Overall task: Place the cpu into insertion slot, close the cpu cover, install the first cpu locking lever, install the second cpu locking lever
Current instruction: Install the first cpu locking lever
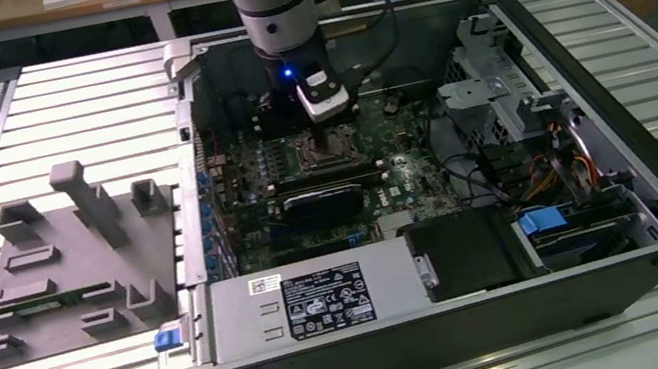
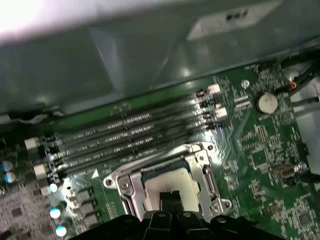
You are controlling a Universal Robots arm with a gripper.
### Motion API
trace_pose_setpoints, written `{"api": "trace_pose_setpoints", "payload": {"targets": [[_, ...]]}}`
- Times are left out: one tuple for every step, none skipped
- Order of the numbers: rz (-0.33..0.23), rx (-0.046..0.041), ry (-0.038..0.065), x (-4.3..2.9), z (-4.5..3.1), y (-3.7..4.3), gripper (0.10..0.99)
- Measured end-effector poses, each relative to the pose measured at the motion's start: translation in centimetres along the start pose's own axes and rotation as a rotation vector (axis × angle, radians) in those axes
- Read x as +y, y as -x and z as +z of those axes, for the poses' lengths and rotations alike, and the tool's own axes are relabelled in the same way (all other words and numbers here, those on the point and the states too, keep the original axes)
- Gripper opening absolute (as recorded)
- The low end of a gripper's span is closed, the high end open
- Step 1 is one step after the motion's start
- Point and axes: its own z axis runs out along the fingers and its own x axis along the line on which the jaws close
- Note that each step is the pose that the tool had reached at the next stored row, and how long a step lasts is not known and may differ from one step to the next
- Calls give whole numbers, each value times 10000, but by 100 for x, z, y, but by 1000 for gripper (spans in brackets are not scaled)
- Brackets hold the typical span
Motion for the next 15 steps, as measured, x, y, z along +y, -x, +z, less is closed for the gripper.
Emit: {"api": "trace_pose_setpoints", "payload": {"targets": [[-1,-2,-10,-3,1,1,102],[-3,2,-18,-6,2,3,102],[-4,12,-28,-7,3,8,102],[-5,30,-42,-7,4,17,102],[-7,56,-57,-5,6,28,102],[-9,87,-73,-3,9,41,102],[-11,122,-88,0,12,56,102],[-12,160,-102,4,14,72,102],[-13,195,-119,7,16,85,102],[-15,227,-135,9,18,96,102],[-19,254,-155,12,20,104,102],[-35,273,-177,13,20,108,102],[-60,291,-202,13,21,110,102],[-141,305,-224,14,-7,114,102],[-149,304,-219,15,-26,117,102]]}}
